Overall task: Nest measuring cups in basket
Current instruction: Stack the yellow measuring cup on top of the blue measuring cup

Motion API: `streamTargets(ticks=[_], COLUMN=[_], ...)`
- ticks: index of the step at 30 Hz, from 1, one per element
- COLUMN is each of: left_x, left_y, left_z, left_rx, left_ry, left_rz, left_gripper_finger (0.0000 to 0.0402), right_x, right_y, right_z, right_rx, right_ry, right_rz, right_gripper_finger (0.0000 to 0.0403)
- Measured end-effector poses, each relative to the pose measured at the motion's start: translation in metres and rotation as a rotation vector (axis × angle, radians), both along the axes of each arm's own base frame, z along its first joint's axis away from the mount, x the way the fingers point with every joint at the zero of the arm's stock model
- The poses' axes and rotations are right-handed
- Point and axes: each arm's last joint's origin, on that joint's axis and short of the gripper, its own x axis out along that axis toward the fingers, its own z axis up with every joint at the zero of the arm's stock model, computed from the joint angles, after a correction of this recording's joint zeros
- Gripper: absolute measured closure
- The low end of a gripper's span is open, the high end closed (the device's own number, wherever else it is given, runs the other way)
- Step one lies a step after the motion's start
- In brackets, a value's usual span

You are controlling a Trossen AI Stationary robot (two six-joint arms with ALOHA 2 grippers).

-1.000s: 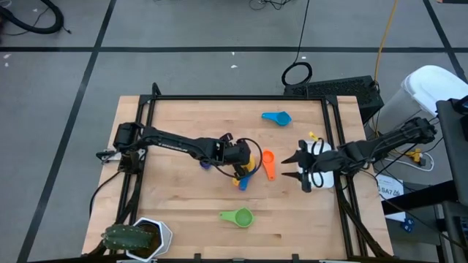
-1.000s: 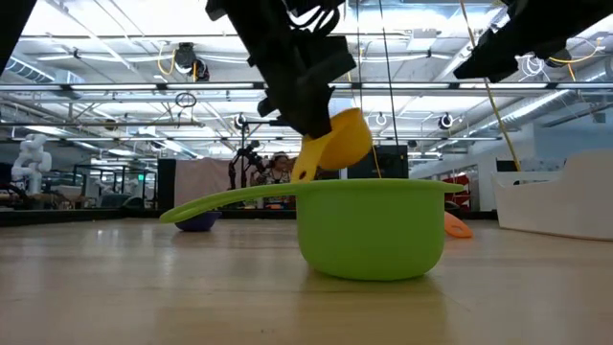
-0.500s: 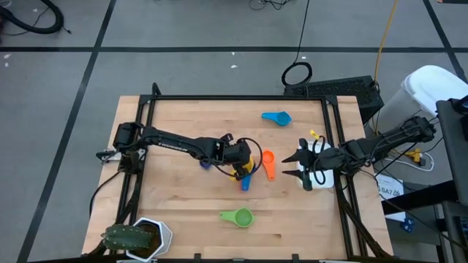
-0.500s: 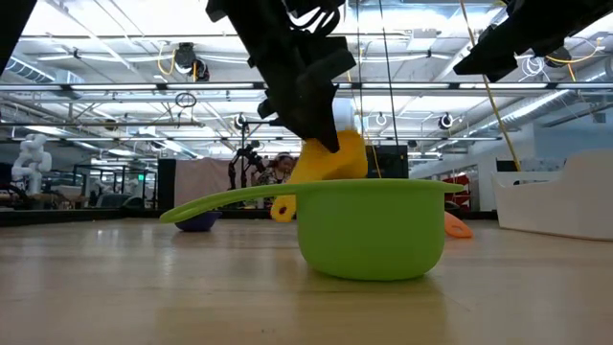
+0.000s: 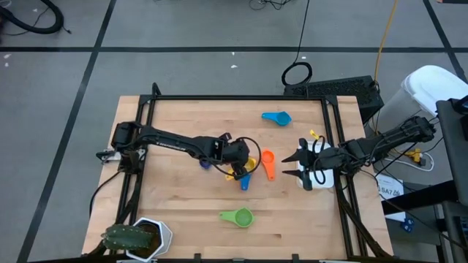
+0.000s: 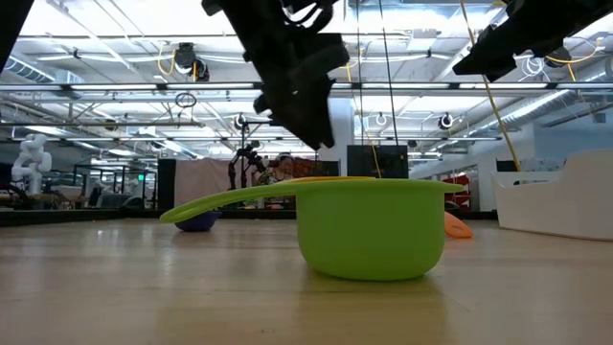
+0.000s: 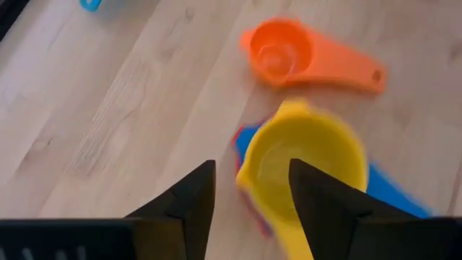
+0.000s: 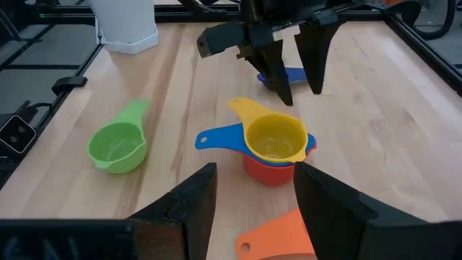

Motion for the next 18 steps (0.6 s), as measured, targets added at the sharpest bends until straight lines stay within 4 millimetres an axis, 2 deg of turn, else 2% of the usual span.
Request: streamTargets(ticks=[4,6,8,11,12,18], left_x=[-0.013,-0.022,-0.029,-0.038,-0.040,-0.044], left_y=[0.001,0.002,0.003,0.002,0.002,0.000], left_z=[0.002,0.000,-0.001,-0.004,-0.004,-0.005], left_rx=[0.022,0.045,0.069,0.087,0.093,0.107], left_ry=[0.105,0.190,0.265,0.364,0.379,0.431], left_rz=[0.006,0.014,0.026,0.035,0.037,0.015], left_gripper_finger=[0.0224,0.0230,0.0237,0.0251,0.0256,0.0281], right_x=[0.001,0.002,0.005,0.011,0.012,0.024], right_y=[0.001,0.003,0.007,0.012,0.014,0.021], right_z=[-0.001,-0.003,-0.007,-0.013,-0.015,-0.017], right_rx=[-0.039,-0.093,-0.127,-0.153,-0.166,-0.184], right_ry=[0.001,0.011,0.030,0.056,0.061,0.026], right_rz=[-0.003,-0.029,-0.019,0.008,0.019,0.044], right_gripper_finger=[0.0230,0.0245,0.0280,0.0368,0.0385,0.0401])
